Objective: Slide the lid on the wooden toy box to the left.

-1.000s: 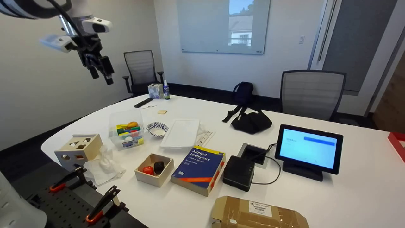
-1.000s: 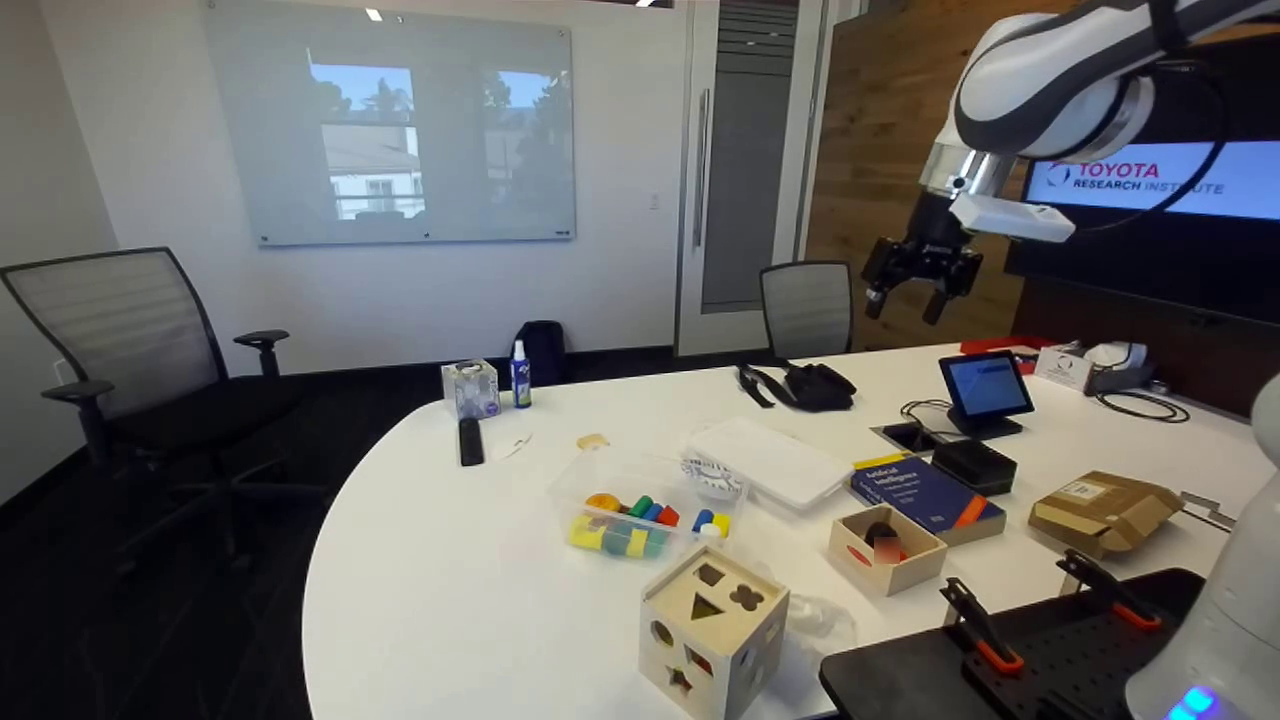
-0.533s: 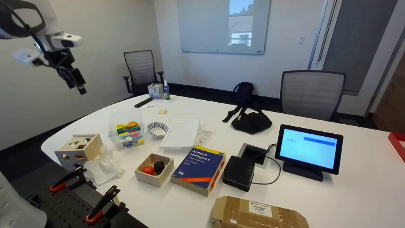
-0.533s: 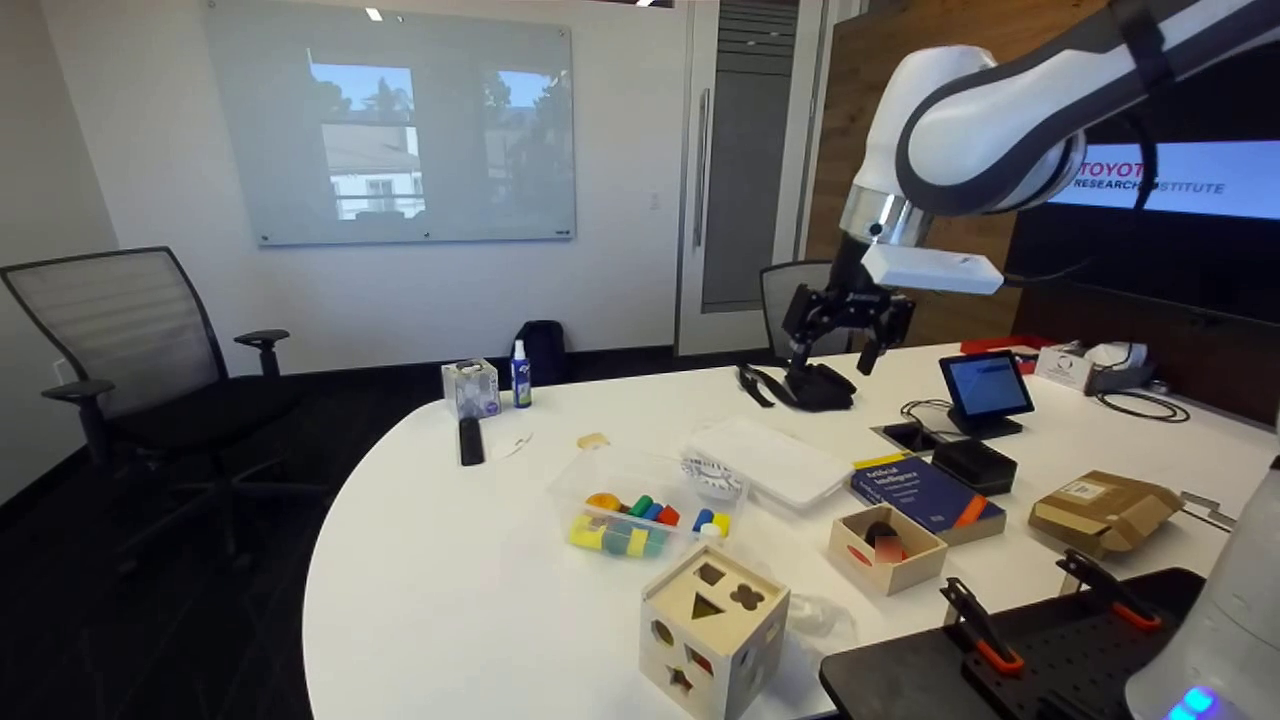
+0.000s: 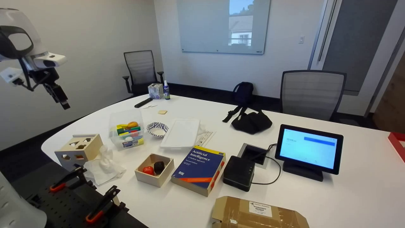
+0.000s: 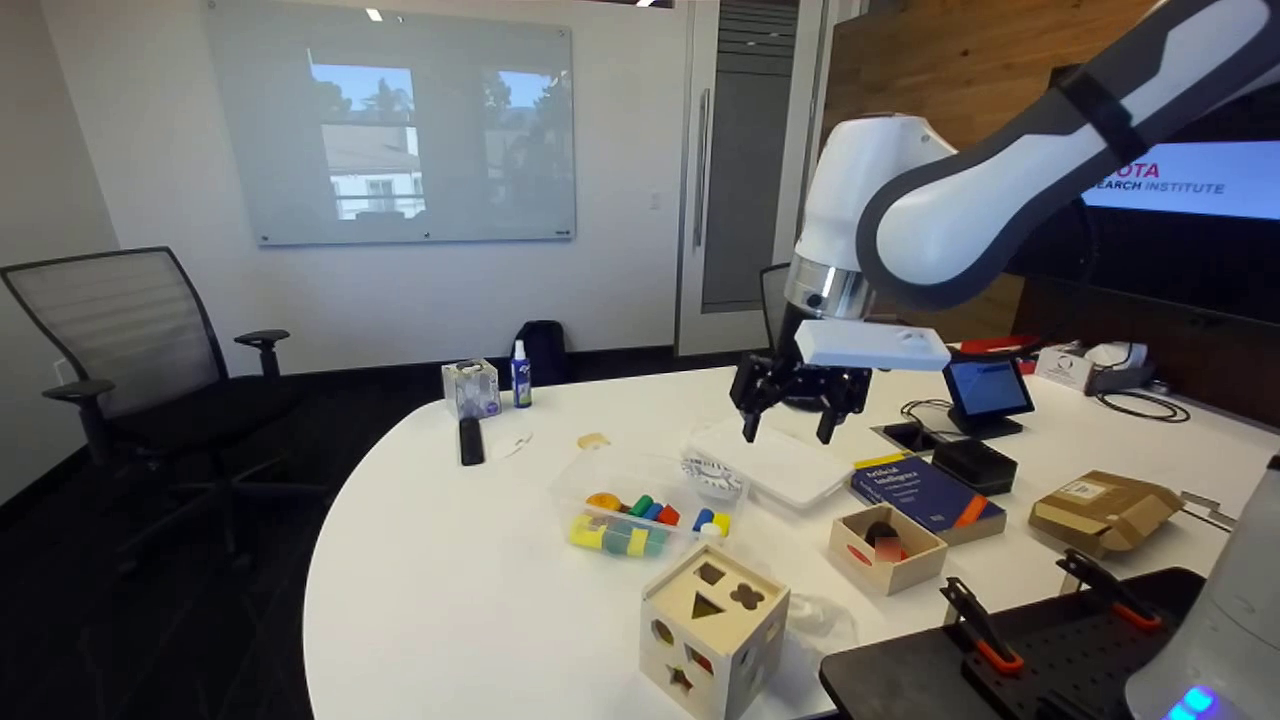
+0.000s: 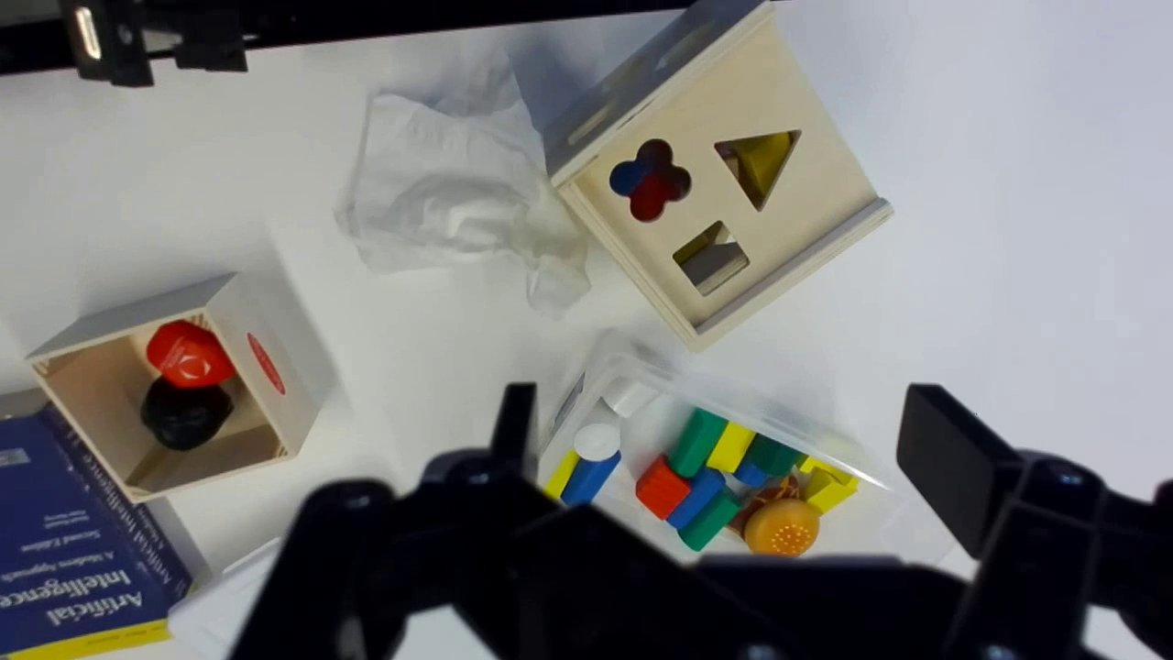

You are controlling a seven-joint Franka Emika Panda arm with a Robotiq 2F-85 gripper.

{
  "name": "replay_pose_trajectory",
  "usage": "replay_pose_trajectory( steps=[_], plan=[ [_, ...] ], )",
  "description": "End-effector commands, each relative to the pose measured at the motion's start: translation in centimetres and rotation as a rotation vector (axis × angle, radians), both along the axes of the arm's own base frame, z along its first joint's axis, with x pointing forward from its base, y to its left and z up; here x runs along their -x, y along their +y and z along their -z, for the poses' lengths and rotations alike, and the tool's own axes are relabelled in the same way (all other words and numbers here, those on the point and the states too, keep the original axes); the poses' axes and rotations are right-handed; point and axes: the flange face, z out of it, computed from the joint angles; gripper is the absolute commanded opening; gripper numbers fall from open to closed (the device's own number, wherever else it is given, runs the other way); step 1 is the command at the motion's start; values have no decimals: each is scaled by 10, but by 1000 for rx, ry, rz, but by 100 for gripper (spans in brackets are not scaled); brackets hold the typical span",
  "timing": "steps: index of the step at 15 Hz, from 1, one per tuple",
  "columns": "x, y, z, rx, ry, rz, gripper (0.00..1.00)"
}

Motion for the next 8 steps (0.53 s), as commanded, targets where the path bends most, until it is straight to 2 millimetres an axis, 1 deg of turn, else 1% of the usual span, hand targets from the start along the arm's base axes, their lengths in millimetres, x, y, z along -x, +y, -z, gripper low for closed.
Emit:
replay_pose_trajectory(
  steps=[1,5,8],
  plan=[
    [7,18,29,-21,7,59,100],
    [21,30,54,-41,-28,134,100],
    [33,31,69,-17,-56,207,100]
  ],
)
